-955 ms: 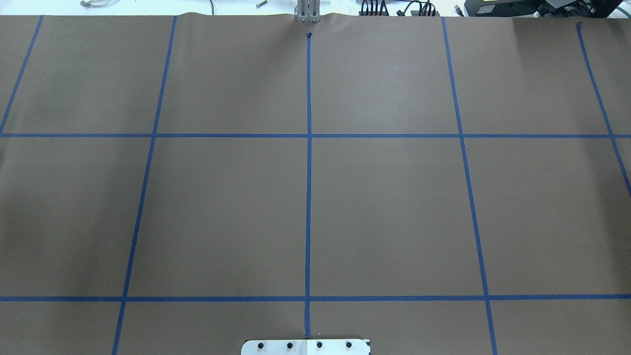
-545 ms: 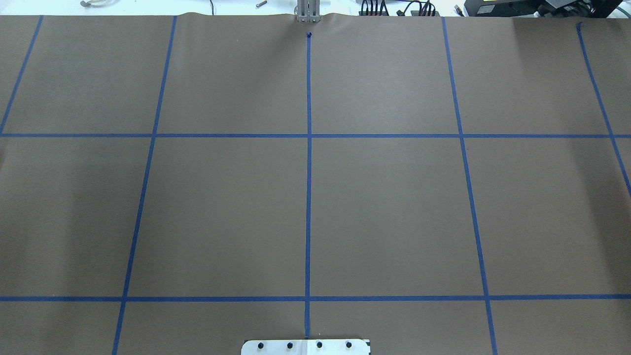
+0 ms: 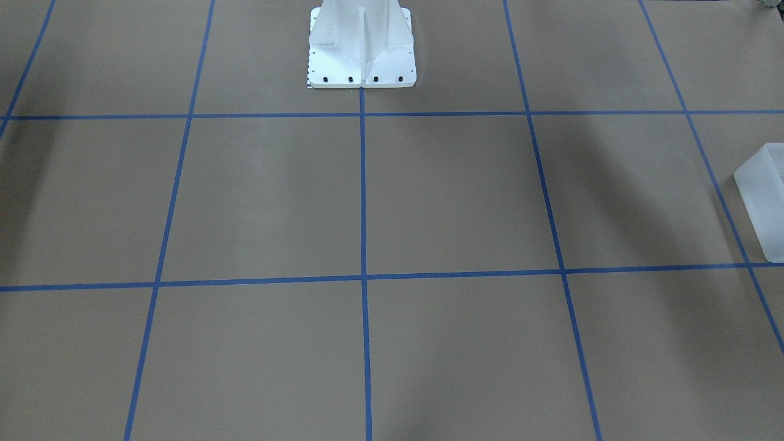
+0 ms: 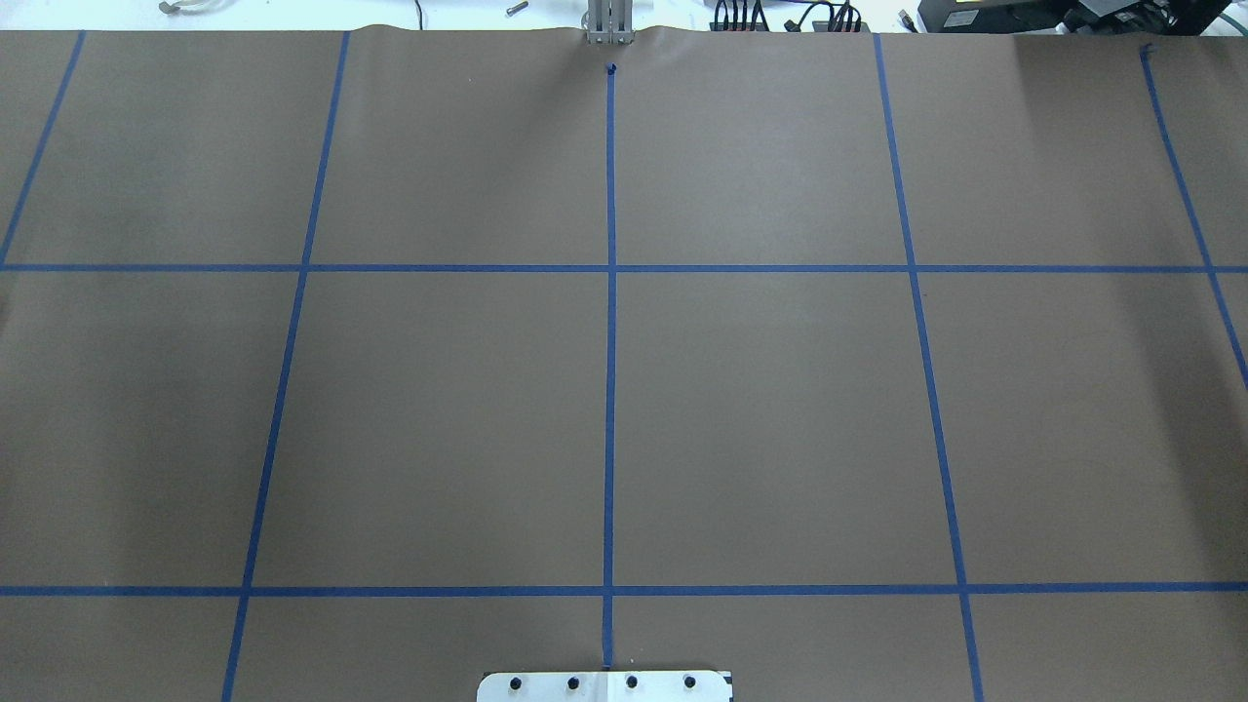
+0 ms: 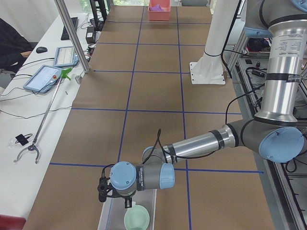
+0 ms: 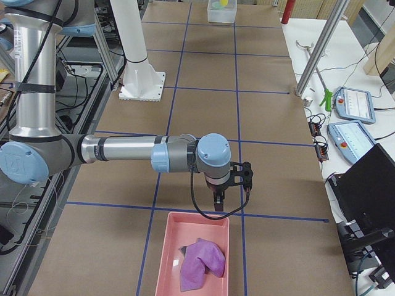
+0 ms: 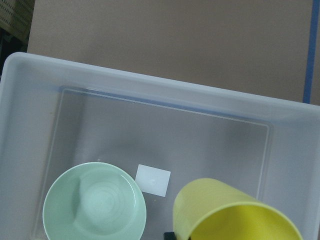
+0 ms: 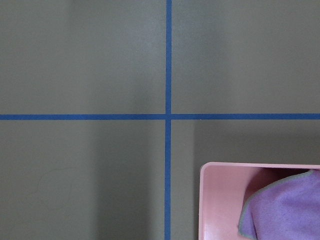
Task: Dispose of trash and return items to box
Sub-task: 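Release the yellow cup beside the bowl and hold both arms over the bins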
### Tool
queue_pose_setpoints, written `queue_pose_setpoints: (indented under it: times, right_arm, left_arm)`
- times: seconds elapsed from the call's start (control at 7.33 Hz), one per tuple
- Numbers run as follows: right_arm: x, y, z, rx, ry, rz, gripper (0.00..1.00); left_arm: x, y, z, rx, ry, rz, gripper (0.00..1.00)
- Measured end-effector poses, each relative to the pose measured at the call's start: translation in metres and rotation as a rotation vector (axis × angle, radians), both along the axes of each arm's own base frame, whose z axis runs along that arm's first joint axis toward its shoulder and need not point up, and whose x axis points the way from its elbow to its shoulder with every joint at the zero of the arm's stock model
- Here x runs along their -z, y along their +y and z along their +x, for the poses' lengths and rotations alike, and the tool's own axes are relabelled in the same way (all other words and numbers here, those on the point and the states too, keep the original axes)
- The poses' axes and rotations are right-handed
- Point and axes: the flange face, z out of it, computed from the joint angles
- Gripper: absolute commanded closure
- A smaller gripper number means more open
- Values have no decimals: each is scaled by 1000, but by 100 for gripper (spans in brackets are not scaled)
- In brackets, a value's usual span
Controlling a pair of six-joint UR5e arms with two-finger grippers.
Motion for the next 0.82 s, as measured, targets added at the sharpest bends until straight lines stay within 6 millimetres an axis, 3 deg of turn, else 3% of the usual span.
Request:
queue_pose_setpoints:
  times: [0.55,0.68,0.82]
  right_arm:
    - [-2,2,-4,8,-1,-5,0]
    - [-3,2,-4,9,-2,-6,0]
    - [-3,2,-5,11,-2,-7,0]
  left_arm:
    - [-3,0,34,-10,53,-25,100]
    - [-4,0,40,-16,55,-28,88]
    - [-5,1,45,-23,55,-31,29]
